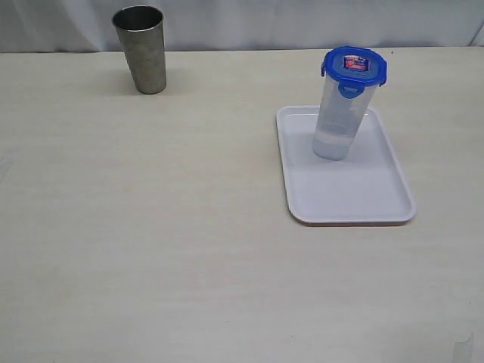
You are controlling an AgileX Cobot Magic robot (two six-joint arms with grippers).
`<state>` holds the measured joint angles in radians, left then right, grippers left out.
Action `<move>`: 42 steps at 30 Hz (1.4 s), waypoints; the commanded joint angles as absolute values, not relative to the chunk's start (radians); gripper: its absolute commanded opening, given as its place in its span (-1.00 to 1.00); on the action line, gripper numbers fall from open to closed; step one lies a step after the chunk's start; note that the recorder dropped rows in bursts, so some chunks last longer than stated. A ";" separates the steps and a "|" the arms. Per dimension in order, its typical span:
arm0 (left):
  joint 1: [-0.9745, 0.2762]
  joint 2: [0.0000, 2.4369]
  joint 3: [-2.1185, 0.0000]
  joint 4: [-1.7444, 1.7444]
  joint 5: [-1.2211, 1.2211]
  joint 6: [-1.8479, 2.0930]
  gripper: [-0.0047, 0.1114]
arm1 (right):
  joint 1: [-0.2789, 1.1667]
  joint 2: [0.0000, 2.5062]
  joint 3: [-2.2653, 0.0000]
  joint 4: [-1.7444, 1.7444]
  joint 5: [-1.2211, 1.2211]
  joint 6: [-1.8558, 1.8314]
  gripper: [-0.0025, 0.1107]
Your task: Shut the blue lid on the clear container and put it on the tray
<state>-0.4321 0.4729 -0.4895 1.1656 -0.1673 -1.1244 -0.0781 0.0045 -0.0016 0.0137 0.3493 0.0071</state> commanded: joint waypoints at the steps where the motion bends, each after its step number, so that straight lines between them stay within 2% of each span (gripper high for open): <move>1: -0.444 0.469 -0.483 1.168 -0.167 -1.131 0.89 | -0.082 0.000 0.000 0.013 0.345 0.000 -0.87; 9: -0.444 0.468 -0.483 1.104 -0.167 -1.131 0.89 | -0.082 0.000 0.000 0.013 0.345 0.000 -0.87; 15: -0.444 0.385 -0.483 0.156 -0.167 -1.131 0.89 | -0.082 0.000 0.000 0.013 0.345 0.000 -0.87; 17: -0.444 0.337 -0.483 0.053 -0.167 -1.131 0.89 | -0.082 0.000 0.000 0.013 0.345 0.000 -0.87; 20: -0.431 0.248 -0.483 0.040 -0.165 -1.131 0.89 | -0.082 0.000 0.000 0.013 0.345 0.000 -0.87; 27: -0.260 0.000 -0.483 0.040 -0.164 -1.131 0.89 | -0.082 0.000 0.000 0.013 0.345 0.000 -0.87; 37: -0.013 0.000 -0.481 0.040 -0.199 -1.131 0.89 | -0.082 0.000 0.000 0.013 0.345 0.000 -0.87; 42: 0.072 0.000 -0.479 0.040 -0.199 -1.131 0.89 | -0.082 0.000 0.000 0.013 0.345 0.000 -0.87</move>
<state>0.0366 0.0040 -0.4895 0.0440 -0.1920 -1.1275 -0.0781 0.0045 -0.0016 0.0137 0.3493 0.0071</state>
